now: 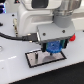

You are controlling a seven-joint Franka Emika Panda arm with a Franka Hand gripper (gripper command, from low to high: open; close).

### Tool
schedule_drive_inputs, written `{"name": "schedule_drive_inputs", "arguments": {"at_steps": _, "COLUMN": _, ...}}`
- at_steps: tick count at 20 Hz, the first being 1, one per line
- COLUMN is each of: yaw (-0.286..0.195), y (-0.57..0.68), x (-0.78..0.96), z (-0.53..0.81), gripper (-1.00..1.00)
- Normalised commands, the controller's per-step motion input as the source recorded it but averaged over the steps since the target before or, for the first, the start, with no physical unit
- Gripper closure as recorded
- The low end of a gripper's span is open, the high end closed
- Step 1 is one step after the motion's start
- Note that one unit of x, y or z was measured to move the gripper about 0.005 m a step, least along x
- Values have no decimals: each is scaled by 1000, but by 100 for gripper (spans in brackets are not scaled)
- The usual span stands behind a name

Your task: Insert the blue gear onto the right peg, followed by the red gear

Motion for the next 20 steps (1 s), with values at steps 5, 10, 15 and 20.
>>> {"name": "schedule_drive_inputs", "arguments": {"at_steps": 5, "yaw": 0, "y": -16, "x": 207, "z": -152, "gripper": 100}}
{"name": "schedule_drive_inputs", "arguments": {"at_steps": 10, "yaw": 0, "y": 2, "x": 170, "z": -256, "gripper": 100}}
{"name": "schedule_drive_inputs", "arguments": {"at_steps": 15, "yaw": 0, "y": 14, "x": 104, "z": -251, "gripper": 100}}
{"name": "schedule_drive_inputs", "arguments": {"at_steps": 20, "yaw": 0, "y": 64, "x": 1, "z": -20, "gripper": -100}}
